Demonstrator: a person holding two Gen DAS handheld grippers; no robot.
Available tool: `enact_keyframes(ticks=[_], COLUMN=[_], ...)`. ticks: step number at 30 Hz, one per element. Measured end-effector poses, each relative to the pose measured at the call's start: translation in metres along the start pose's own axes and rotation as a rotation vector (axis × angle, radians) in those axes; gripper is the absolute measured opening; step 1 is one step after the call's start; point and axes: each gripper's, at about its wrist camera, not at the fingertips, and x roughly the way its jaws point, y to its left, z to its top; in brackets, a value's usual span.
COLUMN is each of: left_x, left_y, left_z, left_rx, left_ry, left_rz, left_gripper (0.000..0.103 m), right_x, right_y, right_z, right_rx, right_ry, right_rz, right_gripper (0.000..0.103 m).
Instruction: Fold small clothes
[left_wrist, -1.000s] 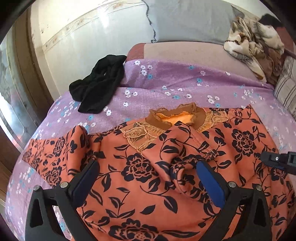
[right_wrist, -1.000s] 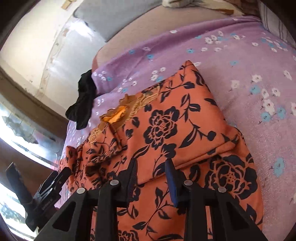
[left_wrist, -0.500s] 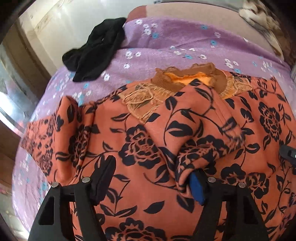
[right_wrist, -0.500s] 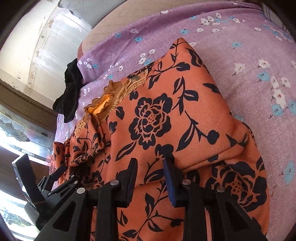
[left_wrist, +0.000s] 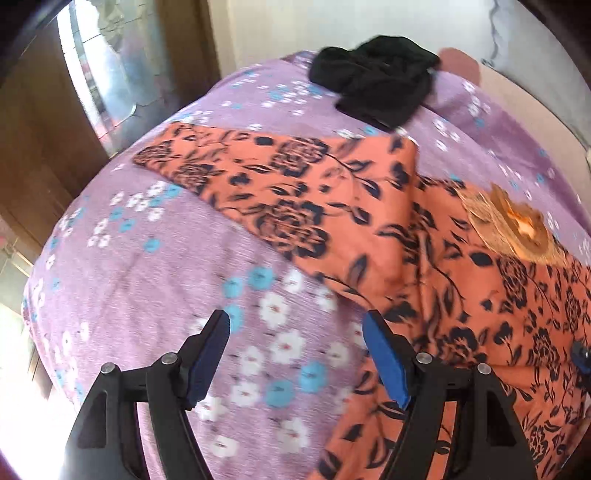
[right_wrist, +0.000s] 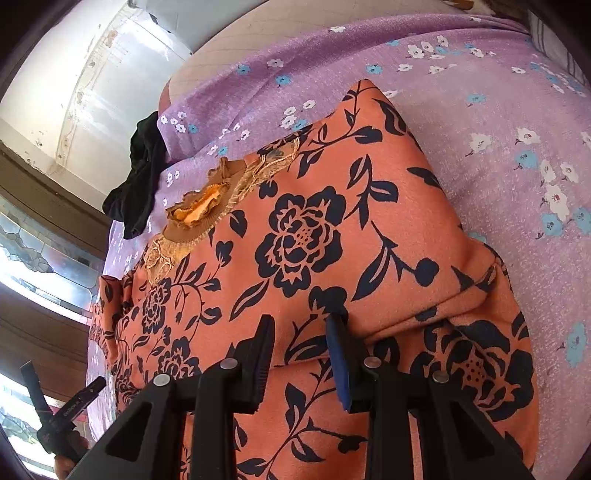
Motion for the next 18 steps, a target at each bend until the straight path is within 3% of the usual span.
enact_keyframes(ticks=[7, 9, 12, 14, 16, 18], left_x=[0.02, 0.036, 0.062, 0.078, 0.094, 0.11], left_y=[0.109, 0.131, 0.154, 0.163, 0.165, 0.165], left_z=[0.043, 0.055, 0.07, 0.079, 0.087, 0.098], left_rx=[-0.304, -0.384, -0.516, -0.589, -0.625, -0.644], left_ry=[0.027, 0.057, 0.101, 0.119, 0.126, 0.139], left_rz=[0.035, 0.011, -0.068, -0.098, -0.113, -0.113], left_gripper=[0.082, 0.082, 0.082, 0.082, 0.082, 0.082], right_x=[0.0, 0.0, 0.0, 0.0, 0.0, 0.001], right_y=[0.003, 0.004, 0.004, 0.004, 0.005, 0.009], right_z=[-0.002, -0.002, -0.001, -0.001, -0.001, -0.001], right_rx=[-0.025, -0.03, -0.031, -0.023, -0.023, -0.04], right_ry=[-0.007, -0.011, -0.014, -0.016, -0.014, -0.011], right_rz=[-0.01, -0.011, -0.007, 0.013, 0.037, 0.024], right_gripper=[0.034, 0.034, 0.035, 0.042, 0.05, 0.052])
